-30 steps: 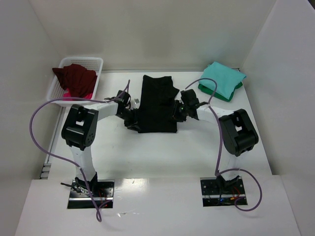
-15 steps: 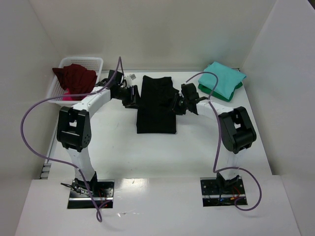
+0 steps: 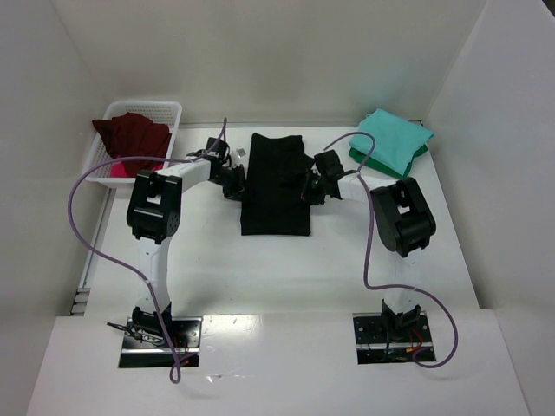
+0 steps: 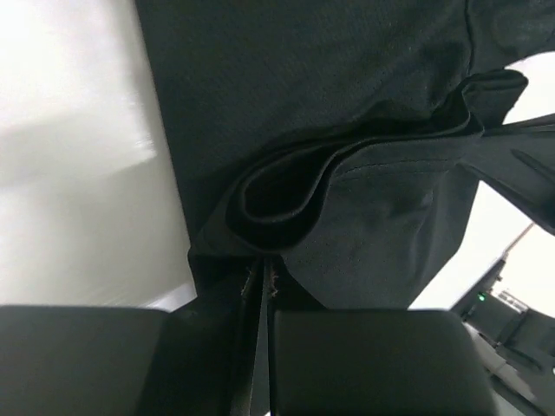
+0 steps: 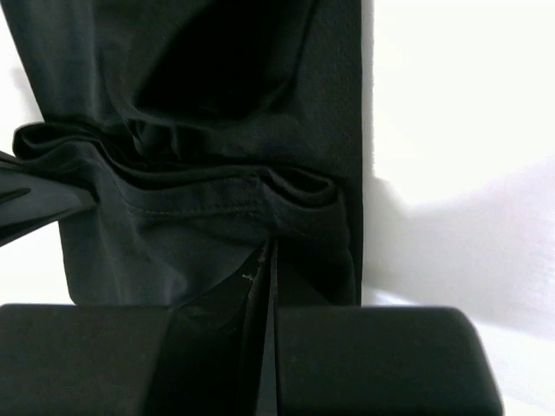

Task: Fold and stack the t-shirts
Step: Fold the folded rectangular tshirt in 1/3 of the way

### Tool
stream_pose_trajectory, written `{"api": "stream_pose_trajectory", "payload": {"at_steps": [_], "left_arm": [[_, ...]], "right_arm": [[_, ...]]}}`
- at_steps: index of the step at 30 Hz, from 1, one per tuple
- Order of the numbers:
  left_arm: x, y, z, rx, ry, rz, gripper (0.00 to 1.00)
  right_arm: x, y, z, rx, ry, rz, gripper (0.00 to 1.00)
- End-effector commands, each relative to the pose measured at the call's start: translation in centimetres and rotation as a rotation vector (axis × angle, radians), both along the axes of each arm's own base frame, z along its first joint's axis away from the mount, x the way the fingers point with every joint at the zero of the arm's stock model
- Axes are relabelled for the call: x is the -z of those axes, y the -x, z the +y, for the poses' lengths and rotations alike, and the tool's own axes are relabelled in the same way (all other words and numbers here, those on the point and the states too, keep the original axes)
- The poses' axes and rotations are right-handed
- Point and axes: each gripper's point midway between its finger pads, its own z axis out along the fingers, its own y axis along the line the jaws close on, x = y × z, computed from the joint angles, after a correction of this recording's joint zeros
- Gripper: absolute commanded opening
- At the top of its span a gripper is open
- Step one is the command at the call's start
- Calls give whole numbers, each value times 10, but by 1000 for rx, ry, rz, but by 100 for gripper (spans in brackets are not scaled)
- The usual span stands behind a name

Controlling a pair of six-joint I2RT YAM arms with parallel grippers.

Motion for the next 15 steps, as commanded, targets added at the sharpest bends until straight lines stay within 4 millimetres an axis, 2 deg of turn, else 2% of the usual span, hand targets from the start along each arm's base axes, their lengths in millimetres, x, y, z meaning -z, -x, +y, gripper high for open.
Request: {"api": "stream_pose_trajectory", "payload": {"at_steps": [1,7,13,15], "left_arm": [[-3,-19,4,11,-39,-75,11],[-9,-43,3,-14,-55,-134,12],[13,-50,6,-61,-84,-89,12],[14,-52,7,-71,-88,-94,12]], "right_arm": [[-13,-25,2,14,4,-74,8],[-8,-30,1,23,15,-74,8],[2,-34,-4,44,44,-73,6],[6,-33,-4,44,46,-66,5]]}}
